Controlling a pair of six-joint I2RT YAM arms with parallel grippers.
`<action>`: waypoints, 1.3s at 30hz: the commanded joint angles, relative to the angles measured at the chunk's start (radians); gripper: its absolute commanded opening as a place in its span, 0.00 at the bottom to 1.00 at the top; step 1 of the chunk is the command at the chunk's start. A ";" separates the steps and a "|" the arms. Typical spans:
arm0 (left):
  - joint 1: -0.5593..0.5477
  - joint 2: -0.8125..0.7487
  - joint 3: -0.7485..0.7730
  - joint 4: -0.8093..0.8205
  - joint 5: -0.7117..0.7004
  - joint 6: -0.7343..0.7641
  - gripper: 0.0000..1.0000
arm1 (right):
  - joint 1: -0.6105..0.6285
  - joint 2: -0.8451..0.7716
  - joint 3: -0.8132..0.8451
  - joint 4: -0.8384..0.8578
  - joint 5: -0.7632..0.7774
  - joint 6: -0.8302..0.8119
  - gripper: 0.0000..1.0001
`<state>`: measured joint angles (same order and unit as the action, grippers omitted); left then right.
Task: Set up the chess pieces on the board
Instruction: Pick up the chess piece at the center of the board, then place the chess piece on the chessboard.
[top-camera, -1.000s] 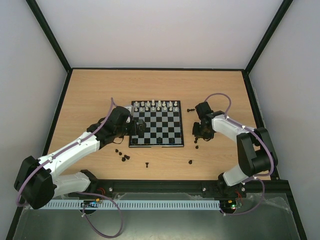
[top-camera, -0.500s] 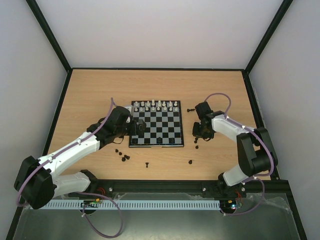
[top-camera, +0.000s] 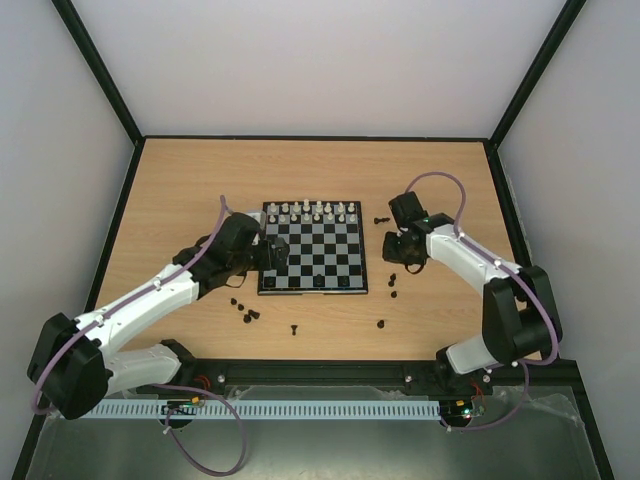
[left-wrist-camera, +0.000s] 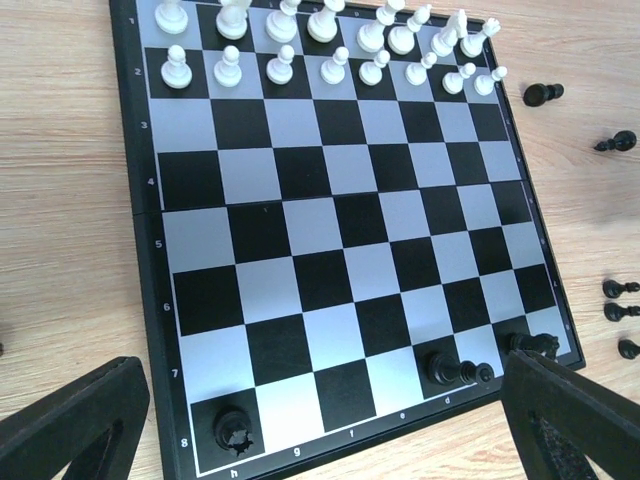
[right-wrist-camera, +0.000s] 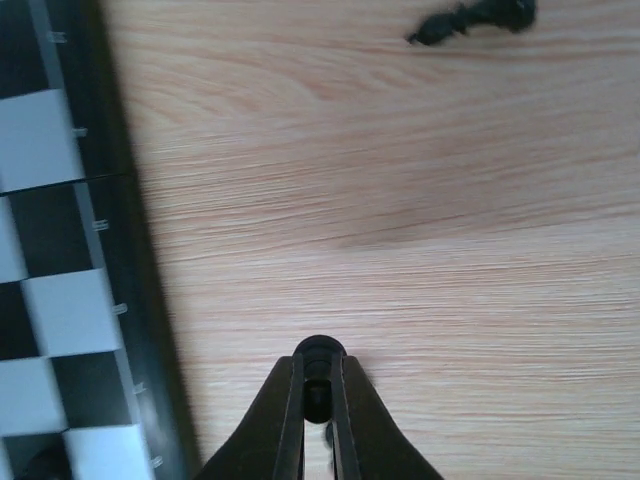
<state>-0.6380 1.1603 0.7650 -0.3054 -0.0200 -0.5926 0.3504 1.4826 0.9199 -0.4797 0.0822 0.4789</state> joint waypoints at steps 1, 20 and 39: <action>0.003 -0.030 0.018 -0.028 -0.047 -0.010 0.99 | 0.061 -0.053 0.059 -0.105 0.006 -0.014 0.01; 0.004 -0.063 -0.006 -0.054 -0.094 -0.048 1.00 | 0.265 0.097 0.192 -0.189 -0.012 -0.057 0.01; 0.004 -0.053 -0.029 -0.044 -0.105 -0.052 0.99 | 0.282 0.245 0.257 -0.174 -0.026 -0.081 0.02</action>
<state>-0.6380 1.1126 0.7509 -0.3500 -0.1085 -0.6392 0.6220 1.6989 1.1400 -0.6086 0.0673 0.4118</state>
